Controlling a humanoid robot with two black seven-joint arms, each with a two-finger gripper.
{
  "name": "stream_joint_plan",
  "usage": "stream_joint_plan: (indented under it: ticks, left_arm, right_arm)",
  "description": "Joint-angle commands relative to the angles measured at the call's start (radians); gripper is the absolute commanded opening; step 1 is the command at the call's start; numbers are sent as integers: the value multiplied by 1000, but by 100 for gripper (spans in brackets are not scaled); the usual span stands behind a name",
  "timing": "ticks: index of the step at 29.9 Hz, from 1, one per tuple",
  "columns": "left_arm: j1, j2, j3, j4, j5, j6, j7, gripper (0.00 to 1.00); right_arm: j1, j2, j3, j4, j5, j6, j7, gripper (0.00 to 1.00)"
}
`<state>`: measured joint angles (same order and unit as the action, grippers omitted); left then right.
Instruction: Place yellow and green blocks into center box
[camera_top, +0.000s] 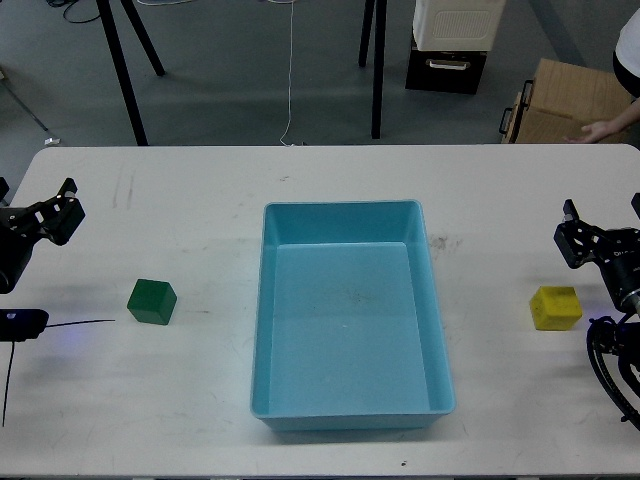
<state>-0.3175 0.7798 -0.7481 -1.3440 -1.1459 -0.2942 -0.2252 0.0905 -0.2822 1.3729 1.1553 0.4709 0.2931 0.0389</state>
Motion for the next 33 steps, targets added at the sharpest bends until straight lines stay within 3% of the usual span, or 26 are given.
stream_joint_plan:
  ticks: [1, 4, 33]
  left_arm:
    - [0, -1, 4, 3, 2, 3, -66, 100]
    - [0, 1, 7, 3, 2, 6, -98, 100]
    - [0, -5, -2, 5, 2, 18, -99, 100]
  right_arm:
    - [-8, 0, 0, 1, 0, 0, 1, 99]
    - [-14, -2, 0, 1, 0, 0, -1, 99]
    - [-14, -2, 0, -3, -2, 1, 1, 99]
